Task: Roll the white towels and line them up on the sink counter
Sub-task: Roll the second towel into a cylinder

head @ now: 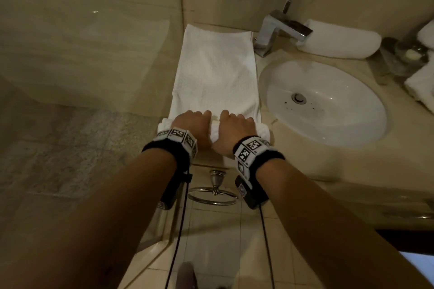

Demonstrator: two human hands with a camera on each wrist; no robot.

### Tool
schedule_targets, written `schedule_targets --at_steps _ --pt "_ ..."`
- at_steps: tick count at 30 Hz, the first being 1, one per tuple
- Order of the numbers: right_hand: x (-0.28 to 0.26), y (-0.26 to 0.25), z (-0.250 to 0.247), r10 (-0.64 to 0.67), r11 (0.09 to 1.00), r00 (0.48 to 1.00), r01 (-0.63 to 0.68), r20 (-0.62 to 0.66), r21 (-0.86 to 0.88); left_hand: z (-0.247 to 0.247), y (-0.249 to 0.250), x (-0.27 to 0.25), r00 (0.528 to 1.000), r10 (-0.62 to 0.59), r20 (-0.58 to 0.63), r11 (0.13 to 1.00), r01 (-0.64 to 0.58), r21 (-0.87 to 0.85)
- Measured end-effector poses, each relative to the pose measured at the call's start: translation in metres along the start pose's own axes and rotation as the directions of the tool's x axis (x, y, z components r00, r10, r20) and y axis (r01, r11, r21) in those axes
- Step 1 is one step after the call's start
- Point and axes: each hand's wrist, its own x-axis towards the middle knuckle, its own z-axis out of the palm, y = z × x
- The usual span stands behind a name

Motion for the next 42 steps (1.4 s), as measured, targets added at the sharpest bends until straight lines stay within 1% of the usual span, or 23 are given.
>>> schedule_targets --at_steps 4,6,9,11,13,14,15,16,18,19,21,23,25,26,28,30,32,33,34,36,38,40,42 --pt "-0.015 -0.004 0.001 -0.191 0.968 0.976 0.170 -0.107 -0.183 -0.003 -0.005 0.013 0.998 0.013 0.067 0.999 -0.011 -0.032" --pt "-0.013 -0.007 0.004 -0.175 0.967 0.979 0.151 -0.105 -0.205 -0.007 -0.006 0.018 0.995 0.023 0.093 0.999 -0.019 -0.040" --pt "0.005 -0.009 0.003 -0.093 0.989 0.993 0.084 -0.074 -0.122 -0.006 -0.007 0.019 0.992 0.026 0.123 0.998 -0.018 -0.068" --pt "0.016 -0.009 -0.001 -0.079 0.994 0.996 0.076 -0.030 -0.082 -0.006 -0.009 0.011 0.996 0.066 0.059 0.997 -0.063 -0.049" --pt "0.024 -0.006 -0.004 -0.047 0.999 0.999 0.047 0.013 -0.008 -0.002 -0.014 0.001 0.982 0.170 -0.083 0.975 -0.156 0.155" --pt "0.028 -0.004 -0.008 -0.024 0.999 0.999 0.023 0.035 0.037 0.000 -0.016 -0.003 0.965 0.216 -0.151 0.950 -0.173 0.258" --pt "0.031 -0.003 -0.012 -0.009 0.998 0.998 0.005 0.065 0.070 0.003 -0.019 -0.006 0.941 0.254 -0.221 0.937 -0.183 0.298" --pt "0.035 -0.002 -0.016 -0.003 0.996 0.994 -0.007 0.105 0.090 0.005 -0.019 -0.007 0.921 0.274 -0.278 0.936 -0.190 0.295" --pt "0.040 -0.001 -0.021 -0.012 0.995 0.986 -0.005 0.164 0.103 0.004 -0.014 -0.003 0.917 0.230 -0.326 0.958 -0.153 0.243" --pt "0.041 0.000 -0.022 -0.016 0.995 0.985 -0.002 0.174 0.104 0.000 -0.010 0.003 0.943 0.175 -0.284 0.972 -0.119 0.203" --pt "0.037 0.000 -0.022 -0.038 0.994 0.989 0.023 0.142 0.111 -0.007 -0.005 0.016 0.988 0.075 -0.132 0.983 -0.051 0.174" --pt "0.027 0.004 -0.019 -0.141 0.990 0.989 0.141 0.042 0.011 -0.011 -0.008 0.033 0.995 0.084 -0.049 0.988 -0.077 0.134" --pt "0.018 0.009 -0.017 -0.272 0.950 0.962 0.267 -0.008 -0.164 -0.016 -0.015 0.051 0.994 0.087 0.070 0.995 -0.090 0.047" --pt "0.019 0.010 -0.017 -0.293 0.936 0.956 0.284 -0.013 -0.210 -0.019 -0.017 0.059 0.988 0.077 0.135 0.997 -0.078 0.002" --pt "0.029 0.012 -0.018 -0.251 0.953 0.968 0.248 0.005 -0.174 -0.025 -0.016 0.069 0.973 0.064 0.221 0.997 -0.055 -0.045" --pt "0.043 0.009 -0.019 -0.187 0.978 0.982 0.189 0.035 -0.086 -0.029 -0.015 0.061 0.987 0.069 0.147 0.997 -0.065 -0.031" --pt "0.056 0.006 -0.024 -0.175 0.983 0.983 0.177 0.049 -0.047 -0.023 -0.017 0.043 0.991 0.123 -0.054 0.990 -0.119 0.074" --pt "0.061 0.006 -0.028 -0.171 0.984 0.983 0.174 0.065 -0.031 -0.018 -0.017 0.034 0.982 0.146 -0.115 0.982 -0.131 0.134" --pt "0.065 0.008 -0.033 -0.172 0.985 0.981 0.174 0.093 -0.016 -0.012 -0.015 0.026 0.975 0.151 -0.164 0.979 -0.125 0.159" --pt "0.071 0.010 -0.039 -0.177 0.984 0.973 0.177 0.148 0.014 -0.005 -0.009 0.024 0.966 0.097 -0.241 0.989 -0.065 0.136" --pt "0.073 0.010 -0.043 -0.179 0.984 0.972 0.175 0.154 0.038 -0.010 -0.003 0.033 0.973 0.011 -0.229 0.995 0.011 0.094" --pt "0.066 0.011 -0.038 -0.191 0.982 0.975 0.190 0.112 0.018 -0.016 -0.001 0.047 0.983 -0.027 -0.183 0.996 0.042 0.082" --pt "0.049 0.012 -0.028 -0.204 0.971 0.978 0.206 0.031 -0.123 -0.021 -0.004 0.057 0.988 -0.019 -0.157 0.995 0.033 0.089"
